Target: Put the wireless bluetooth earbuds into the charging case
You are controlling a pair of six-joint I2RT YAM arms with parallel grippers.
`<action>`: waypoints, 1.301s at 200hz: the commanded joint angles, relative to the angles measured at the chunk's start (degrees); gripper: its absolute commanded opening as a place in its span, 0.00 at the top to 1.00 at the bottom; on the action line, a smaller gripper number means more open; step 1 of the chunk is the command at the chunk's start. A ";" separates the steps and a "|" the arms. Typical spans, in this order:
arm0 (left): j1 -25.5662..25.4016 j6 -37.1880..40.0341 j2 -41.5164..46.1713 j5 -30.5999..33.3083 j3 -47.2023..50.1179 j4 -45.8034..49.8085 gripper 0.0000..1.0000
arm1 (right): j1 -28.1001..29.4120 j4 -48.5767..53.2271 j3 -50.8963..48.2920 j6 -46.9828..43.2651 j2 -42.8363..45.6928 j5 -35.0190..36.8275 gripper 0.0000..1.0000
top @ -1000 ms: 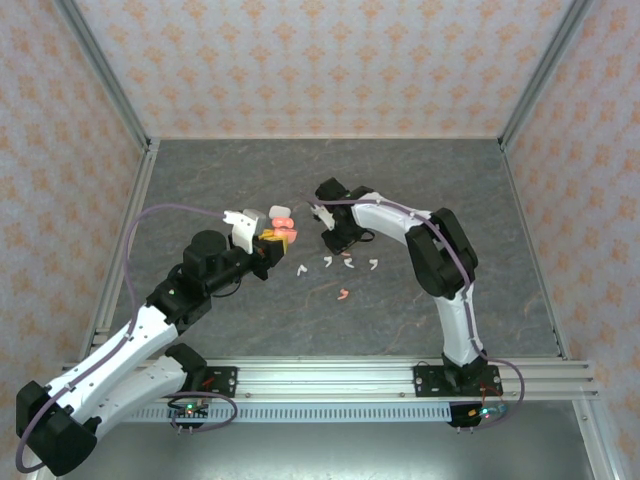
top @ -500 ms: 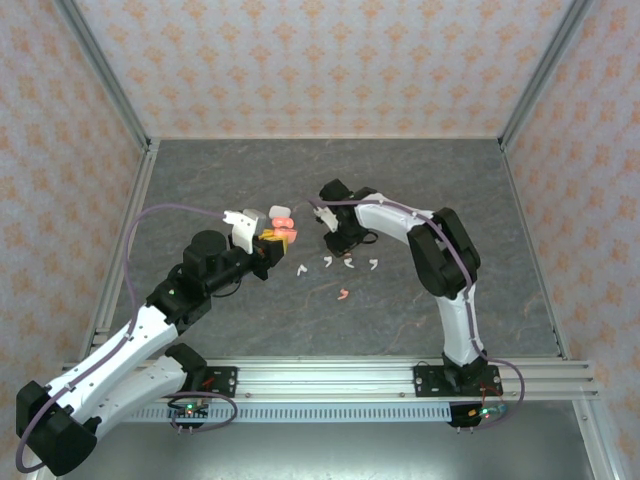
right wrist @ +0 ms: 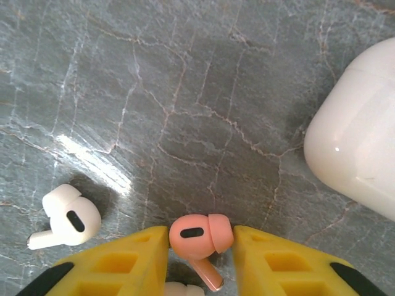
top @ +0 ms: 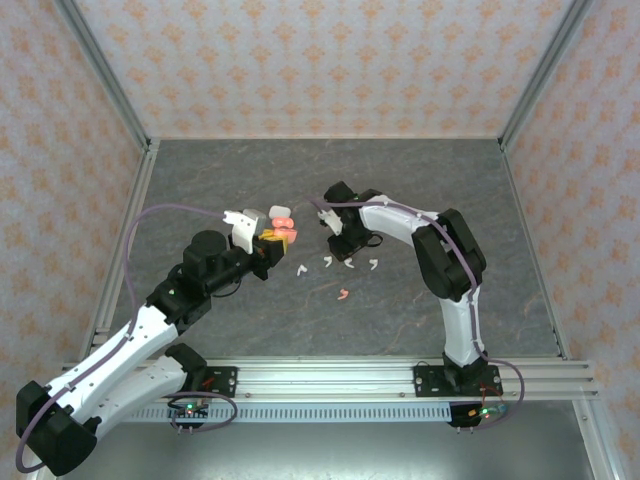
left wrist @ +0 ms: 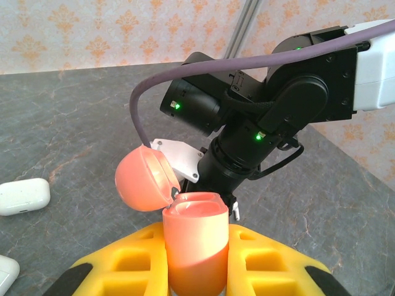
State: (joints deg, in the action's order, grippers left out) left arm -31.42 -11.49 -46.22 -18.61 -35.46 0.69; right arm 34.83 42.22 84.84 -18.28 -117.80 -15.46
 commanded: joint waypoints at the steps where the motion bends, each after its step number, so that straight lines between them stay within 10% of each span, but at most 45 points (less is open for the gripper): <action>1: -0.32 0.12 0.47 0.57 -0.59 -0.23 1.00 | -0.24 1.07 1.23 -0.54 0.57 1.35 0.63; 260: -0.31 0.68 -0.63 0.63 -1.18 -0.11 1.00 | 0.49 2.22 -4.64 4.29 4.55 -9.97 0.71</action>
State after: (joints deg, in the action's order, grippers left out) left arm -31.42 -11.46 -46.78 -18.59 -35.46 0.71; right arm 34.72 42.92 81.41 -14.81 -115.55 -22.31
